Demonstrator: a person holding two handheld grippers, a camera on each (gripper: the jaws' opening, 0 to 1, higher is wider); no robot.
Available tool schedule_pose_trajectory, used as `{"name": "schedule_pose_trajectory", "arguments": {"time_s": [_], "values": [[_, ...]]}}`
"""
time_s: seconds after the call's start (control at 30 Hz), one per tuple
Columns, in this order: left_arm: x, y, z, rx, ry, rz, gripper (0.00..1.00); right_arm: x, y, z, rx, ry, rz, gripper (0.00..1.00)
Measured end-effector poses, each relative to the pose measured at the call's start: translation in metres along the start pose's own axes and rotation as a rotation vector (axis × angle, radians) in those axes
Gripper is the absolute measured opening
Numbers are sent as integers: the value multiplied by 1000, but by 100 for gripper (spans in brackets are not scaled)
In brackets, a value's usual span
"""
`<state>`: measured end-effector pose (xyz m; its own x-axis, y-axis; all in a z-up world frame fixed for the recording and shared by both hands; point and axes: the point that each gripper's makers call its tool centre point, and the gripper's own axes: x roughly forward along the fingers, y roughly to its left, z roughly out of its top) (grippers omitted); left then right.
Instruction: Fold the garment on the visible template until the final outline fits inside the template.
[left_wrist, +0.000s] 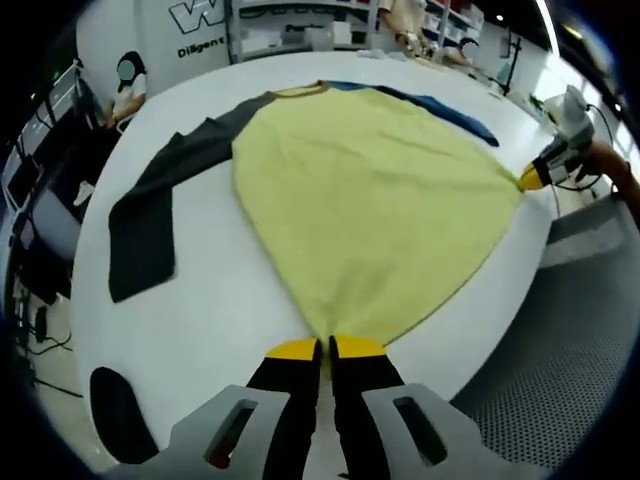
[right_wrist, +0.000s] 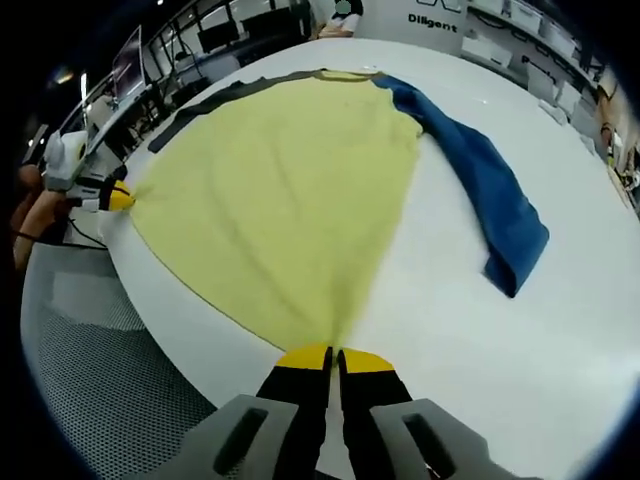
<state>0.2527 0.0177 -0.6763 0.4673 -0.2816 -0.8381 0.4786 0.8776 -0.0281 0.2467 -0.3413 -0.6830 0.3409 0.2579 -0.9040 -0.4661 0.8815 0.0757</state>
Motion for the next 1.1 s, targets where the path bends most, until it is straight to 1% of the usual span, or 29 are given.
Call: {"name": "schedule_pose_trajectory", "arguments": {"time_s": [0.07,0.17,0.27,0.33,0.4,0.43,0.47,0.5,0.53,0.57,0.6,0.67,0.73,0.77,0.9,0.97,1.1], "values": [[0,0,0,-1,-1,3,1,1,0,0,-10,0,-5,0],[0,2,0,-34,-11,14,3,1,-1,0,-23,0,-7,0],[-1,2,0,-79,-31,15,9,0,-1,0,-24,-7,-9,0],[-3,1,2,-105,-51,13,21,-3,-2,4,-30,-31,-12,5],[-5,-1,5,-109,-73,23,33,-7,-3,10,-22,-68,-6,12],[-7,-1,7,-115,-88,26,36,-9,-3,12,-17,-83,-2,14],[-9,-2,14,-109,-127,25,37,-12,-4,17,-14,-109,3,16],[-10,-2,17,-109,-144,24,38,-13,-5,22,-22,-135,4,19],[-12,-3,24,-130,-186,22,41,-16,-8,27,-26,-163,-2,21],[-15,-3,30,-152,-217,20,44,-18,-10,31,-33,-182,-3,25],[-17,-2,33,-169,-232,23,51,-20,-13,37,-43,-209,-16,28],[-20,-1,36,-155,-239,31,63,-23,-20,46,-64,-249,-45,35],[-23,-1,40,-145,-243,56,70,-26,-22,53,-72,-267,-56,39],[-25,-2,42,-138,-249,68,76,-29,-24,60,-72,-303,-63,43],[-29,-3,46,-140,-280,79,92,-33,-29,70,-55,-352,-61,57],[-29,-8,45,-127,-284,70,98,-33,-33,71,-50,-361,-61,64],[-31,-15,42,-125,-291,60,99,-33,-44,69,-29,-371,-74,72]]}}
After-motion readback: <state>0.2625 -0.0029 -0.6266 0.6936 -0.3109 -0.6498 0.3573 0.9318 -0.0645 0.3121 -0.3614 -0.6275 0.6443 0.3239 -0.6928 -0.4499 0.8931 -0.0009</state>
